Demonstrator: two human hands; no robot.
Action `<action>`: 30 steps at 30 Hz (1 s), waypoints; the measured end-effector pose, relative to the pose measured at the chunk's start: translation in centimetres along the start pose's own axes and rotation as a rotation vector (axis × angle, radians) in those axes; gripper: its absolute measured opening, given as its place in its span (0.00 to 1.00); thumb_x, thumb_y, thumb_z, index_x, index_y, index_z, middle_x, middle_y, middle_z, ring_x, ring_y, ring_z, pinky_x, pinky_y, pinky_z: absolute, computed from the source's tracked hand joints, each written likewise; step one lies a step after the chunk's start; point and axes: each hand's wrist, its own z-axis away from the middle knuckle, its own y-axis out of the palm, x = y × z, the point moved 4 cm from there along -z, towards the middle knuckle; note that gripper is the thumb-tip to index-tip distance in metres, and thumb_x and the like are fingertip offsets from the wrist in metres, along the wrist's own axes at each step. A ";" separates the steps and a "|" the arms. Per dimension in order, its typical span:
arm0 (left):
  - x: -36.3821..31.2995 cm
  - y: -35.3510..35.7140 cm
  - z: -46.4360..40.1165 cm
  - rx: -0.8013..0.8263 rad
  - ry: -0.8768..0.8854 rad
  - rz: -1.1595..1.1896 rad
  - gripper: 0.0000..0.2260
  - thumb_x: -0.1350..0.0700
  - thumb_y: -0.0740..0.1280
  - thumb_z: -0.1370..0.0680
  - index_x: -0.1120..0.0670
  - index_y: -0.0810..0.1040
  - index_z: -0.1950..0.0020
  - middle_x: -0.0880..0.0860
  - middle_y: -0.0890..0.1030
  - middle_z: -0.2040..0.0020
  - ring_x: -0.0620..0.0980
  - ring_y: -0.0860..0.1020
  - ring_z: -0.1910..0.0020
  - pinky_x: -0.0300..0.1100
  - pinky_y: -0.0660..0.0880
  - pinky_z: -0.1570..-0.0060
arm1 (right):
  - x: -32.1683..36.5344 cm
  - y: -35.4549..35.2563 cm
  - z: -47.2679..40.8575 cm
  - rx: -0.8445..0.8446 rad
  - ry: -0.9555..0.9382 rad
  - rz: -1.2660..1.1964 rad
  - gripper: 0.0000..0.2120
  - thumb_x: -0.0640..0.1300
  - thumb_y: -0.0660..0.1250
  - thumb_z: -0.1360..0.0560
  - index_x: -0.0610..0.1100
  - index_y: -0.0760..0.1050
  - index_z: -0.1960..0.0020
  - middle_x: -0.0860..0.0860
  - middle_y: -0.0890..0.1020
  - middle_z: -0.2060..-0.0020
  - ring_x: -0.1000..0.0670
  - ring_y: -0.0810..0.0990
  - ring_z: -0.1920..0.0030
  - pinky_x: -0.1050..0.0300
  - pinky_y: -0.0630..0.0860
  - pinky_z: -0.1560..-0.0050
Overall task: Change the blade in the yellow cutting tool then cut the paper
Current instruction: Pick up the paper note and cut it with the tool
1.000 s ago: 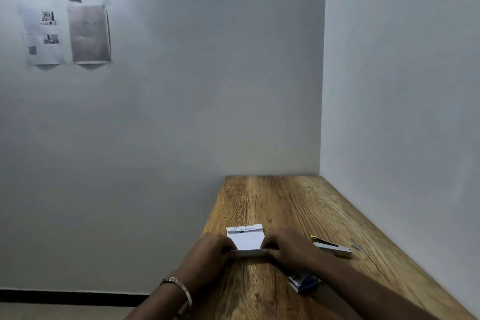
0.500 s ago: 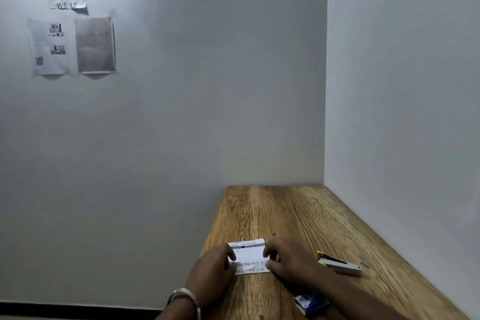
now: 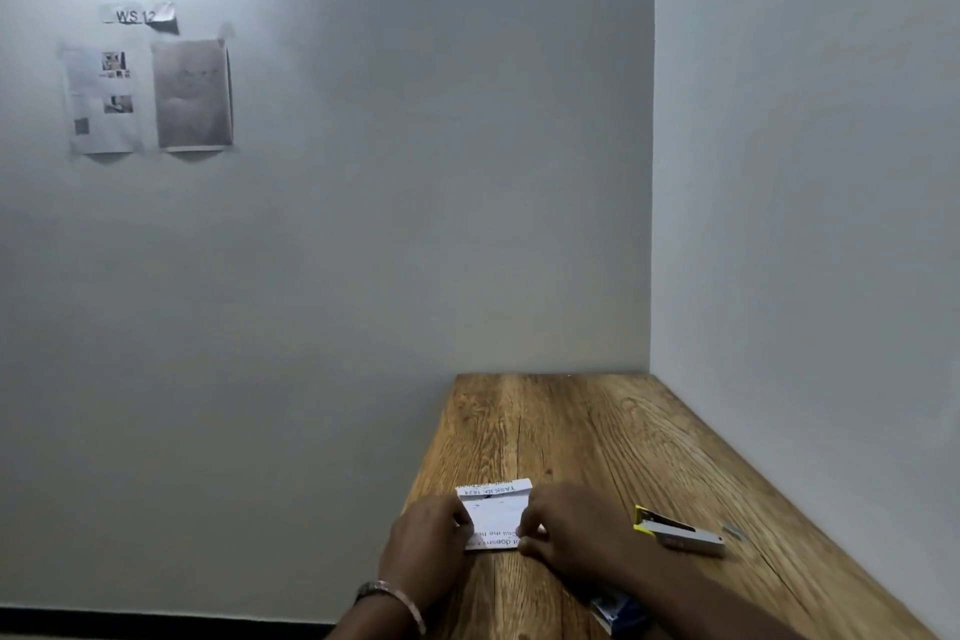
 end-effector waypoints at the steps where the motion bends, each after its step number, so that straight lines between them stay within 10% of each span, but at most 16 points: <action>1: 0.1 -0.3 -0.2 -0.019 -0.061 0.036 0.05 0.51 0.67 0.22 0.48 0.79 0.47 0.47 0.81 0.47 0.47 0.79 0.48 0.40 0.76 0.48 | 0.0 0.0 0.0 -0.022 0.001 0.014 0.14 0.57 0.67 0.24 0.50 0.82 0.45 0.53 0.84 0.50 0.51 0.80 0.51 0.57 0.68 0.57; 11: 1.7 -0.4 -1.2 0.148 -0.489 0.563 0.13 0.55 0.71 0.23 0.67 0.82 0.53 0.56 0.83 0.69 0.49 0.77 0.76 0.41 0.74 0.72 | -0.1 0.1 0.4 -0.067 0.027 -0.002 0.16 0.58 0.64 0.22 0.49 0.81 0.44 0.51 0.85 0.51 0.51 0.80 0.54 0.56 0.71 0.58; 30: 0.2 1.1 -0.5 0.324 -0.447 0.892 0.10 0.68 0.71 0.25 0.69 0.78 0.45 0.63 0.85 0.60 0.49 0.82 0.72 0.36 0.77 0.74 | -0.5 -2.6 1.5 -0.007 0.205 -0.289 0.14 0.52 0.73 0.26 0.48 0.83 0.43 0.52 0.86 0.47 0.57 0.84 0.51 0.61 0.78 0.50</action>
